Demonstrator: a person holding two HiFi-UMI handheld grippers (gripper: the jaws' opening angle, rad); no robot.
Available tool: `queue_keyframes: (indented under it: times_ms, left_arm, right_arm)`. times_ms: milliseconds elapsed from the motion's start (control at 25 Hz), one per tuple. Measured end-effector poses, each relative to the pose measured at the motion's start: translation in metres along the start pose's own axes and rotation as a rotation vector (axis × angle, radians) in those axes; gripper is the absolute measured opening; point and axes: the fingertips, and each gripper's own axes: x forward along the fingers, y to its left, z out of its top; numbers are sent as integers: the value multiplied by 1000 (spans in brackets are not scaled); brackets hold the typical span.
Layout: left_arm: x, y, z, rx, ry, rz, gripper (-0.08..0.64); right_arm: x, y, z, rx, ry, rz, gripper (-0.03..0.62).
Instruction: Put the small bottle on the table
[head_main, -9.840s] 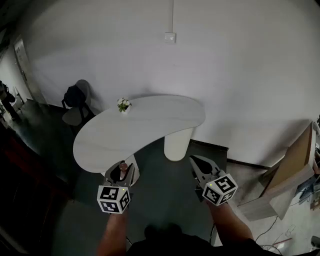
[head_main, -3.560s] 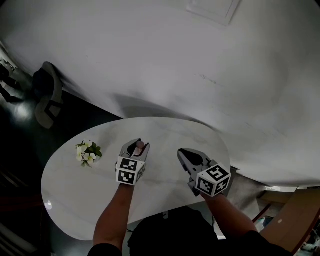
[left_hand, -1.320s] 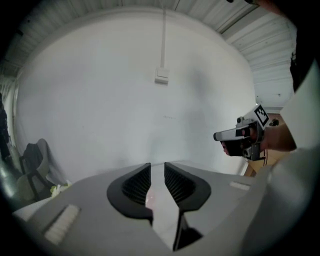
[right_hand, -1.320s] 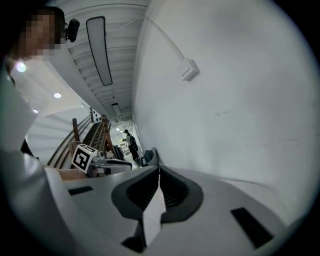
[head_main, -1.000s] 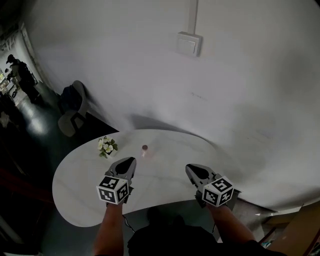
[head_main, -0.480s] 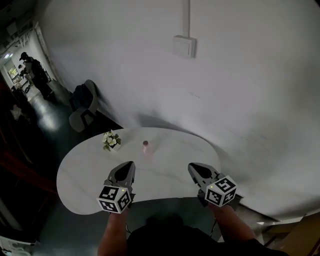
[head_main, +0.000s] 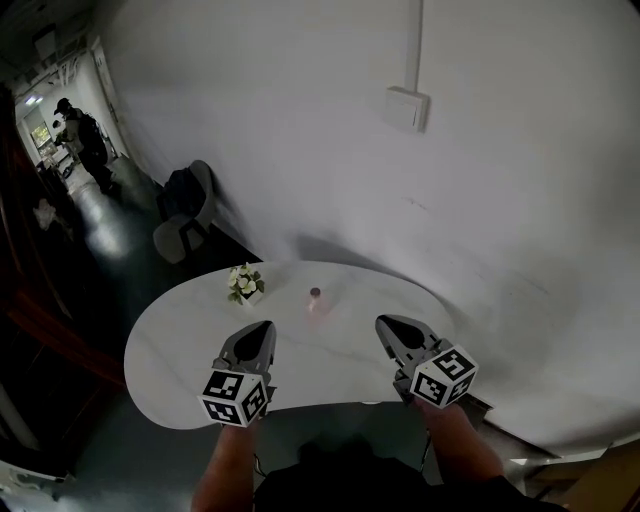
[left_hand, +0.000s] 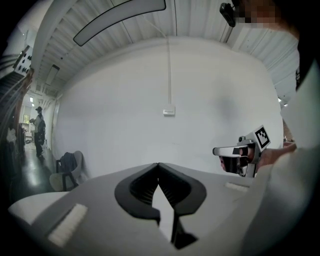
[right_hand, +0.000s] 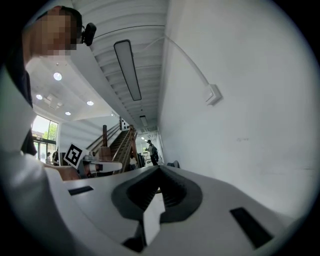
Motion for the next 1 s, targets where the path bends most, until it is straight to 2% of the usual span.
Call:
queue_keyframes:
  times_ms: [360, 680, 1000]
  left_arm:
    - [-1, 19, 19, 40, -34, -11, 12]
    - [-4, 23, 4, 6, -22, -4, 12]
    - [-7, 27, -5, 3, 5, 13, 12]
  right_arm:
    - [17, 18, -1, -37, 25, 3, 11]
    - [22, 27, -4, -52, 45, 4, 11]
    - [16, 24, -3, -33, 42, 5, 9]
